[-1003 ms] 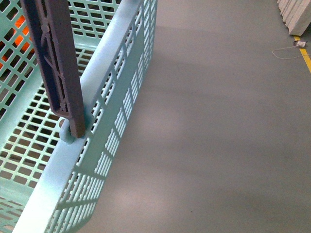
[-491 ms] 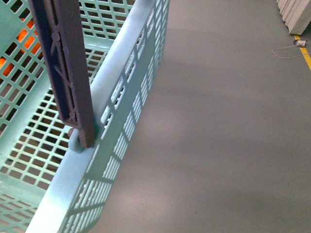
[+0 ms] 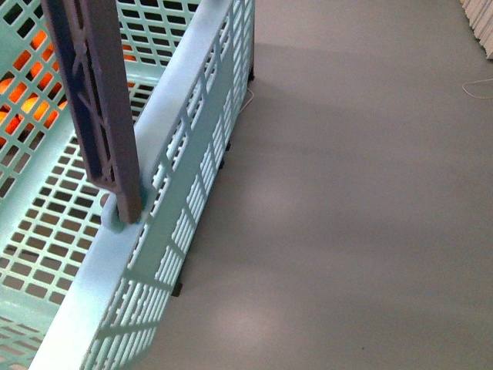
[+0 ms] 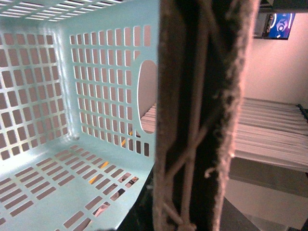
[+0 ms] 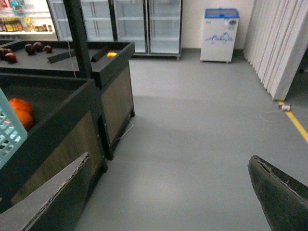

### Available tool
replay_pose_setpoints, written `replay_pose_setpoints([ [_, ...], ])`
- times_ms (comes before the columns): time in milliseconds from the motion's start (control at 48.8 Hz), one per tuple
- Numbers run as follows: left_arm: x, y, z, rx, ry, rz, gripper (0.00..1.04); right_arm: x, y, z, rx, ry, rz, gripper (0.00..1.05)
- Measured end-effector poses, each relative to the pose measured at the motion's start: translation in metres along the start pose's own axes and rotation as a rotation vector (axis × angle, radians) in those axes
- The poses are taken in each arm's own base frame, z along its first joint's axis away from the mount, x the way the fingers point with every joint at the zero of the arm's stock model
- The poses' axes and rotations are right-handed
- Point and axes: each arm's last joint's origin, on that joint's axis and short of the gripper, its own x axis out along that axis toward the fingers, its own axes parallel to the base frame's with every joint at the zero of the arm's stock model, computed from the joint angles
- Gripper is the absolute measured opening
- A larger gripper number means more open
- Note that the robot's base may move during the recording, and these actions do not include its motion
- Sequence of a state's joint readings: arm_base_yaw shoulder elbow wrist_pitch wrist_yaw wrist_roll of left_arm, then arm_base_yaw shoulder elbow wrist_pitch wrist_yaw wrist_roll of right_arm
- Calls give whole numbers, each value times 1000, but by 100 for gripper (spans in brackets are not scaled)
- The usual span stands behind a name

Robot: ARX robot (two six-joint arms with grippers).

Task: Pick lemon and mango into basket

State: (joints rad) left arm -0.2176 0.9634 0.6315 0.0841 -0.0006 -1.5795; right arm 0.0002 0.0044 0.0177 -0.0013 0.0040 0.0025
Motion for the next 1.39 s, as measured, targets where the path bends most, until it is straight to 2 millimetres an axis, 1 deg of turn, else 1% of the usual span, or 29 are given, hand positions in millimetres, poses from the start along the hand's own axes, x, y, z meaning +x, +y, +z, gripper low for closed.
replay_pose_setpoints([
  [1392, 0, 0, 1, 3, -5, -2, 5, 0, 0, 0, 0, -2, 2, 96],
])
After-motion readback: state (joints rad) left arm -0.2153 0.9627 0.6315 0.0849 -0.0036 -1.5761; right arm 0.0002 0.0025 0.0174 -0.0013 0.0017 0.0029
